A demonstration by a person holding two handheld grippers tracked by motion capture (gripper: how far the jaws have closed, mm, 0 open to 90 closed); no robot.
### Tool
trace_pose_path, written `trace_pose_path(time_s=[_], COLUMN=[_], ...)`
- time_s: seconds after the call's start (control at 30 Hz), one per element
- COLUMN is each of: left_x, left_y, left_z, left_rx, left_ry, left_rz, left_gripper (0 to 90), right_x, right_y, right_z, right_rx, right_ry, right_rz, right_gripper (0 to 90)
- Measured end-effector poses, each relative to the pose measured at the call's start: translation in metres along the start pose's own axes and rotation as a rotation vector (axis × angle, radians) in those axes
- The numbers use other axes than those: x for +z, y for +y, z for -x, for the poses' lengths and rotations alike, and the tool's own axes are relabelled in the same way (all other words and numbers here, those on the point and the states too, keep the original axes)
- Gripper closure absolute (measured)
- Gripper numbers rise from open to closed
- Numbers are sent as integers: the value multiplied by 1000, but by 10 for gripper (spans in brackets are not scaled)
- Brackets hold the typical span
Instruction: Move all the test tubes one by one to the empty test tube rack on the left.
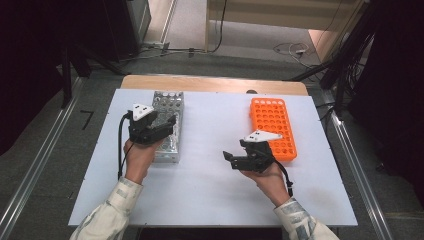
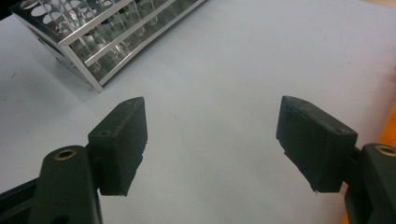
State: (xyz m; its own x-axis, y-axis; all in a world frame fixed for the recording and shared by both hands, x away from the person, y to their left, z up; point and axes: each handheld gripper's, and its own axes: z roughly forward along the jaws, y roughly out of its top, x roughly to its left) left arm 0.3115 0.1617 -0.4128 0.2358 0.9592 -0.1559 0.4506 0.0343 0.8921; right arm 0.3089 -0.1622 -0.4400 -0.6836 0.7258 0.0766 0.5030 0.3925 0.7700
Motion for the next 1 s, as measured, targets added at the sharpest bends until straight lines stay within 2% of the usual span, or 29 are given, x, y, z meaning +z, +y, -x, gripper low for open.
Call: trace_pose_path(time_s=[0.2, 0.33, 0.63, 1.0], left_x=[-7, -11, -23, -41], left_y=[-7, -10, -17, -25], left_z=[-6, -9, -10, -7], left_rx=[-23, -32, -19, -15], left_ry=[17, 23, 43, 40], left_rz=[-10, 1, 6, 19], left_gripper=[265, 252, 244, 217], right_x=[7, 8, 6, 0], right_y=[5, 7, 7, 4], right_z=[2, 4, 8, 13], right_rx=[-7, -6, 4, 13], right_ry=[0, -1, -7, -22], right_rz=[5, 5, 9, 18], right_gripper=[233, 233, 233, 233])
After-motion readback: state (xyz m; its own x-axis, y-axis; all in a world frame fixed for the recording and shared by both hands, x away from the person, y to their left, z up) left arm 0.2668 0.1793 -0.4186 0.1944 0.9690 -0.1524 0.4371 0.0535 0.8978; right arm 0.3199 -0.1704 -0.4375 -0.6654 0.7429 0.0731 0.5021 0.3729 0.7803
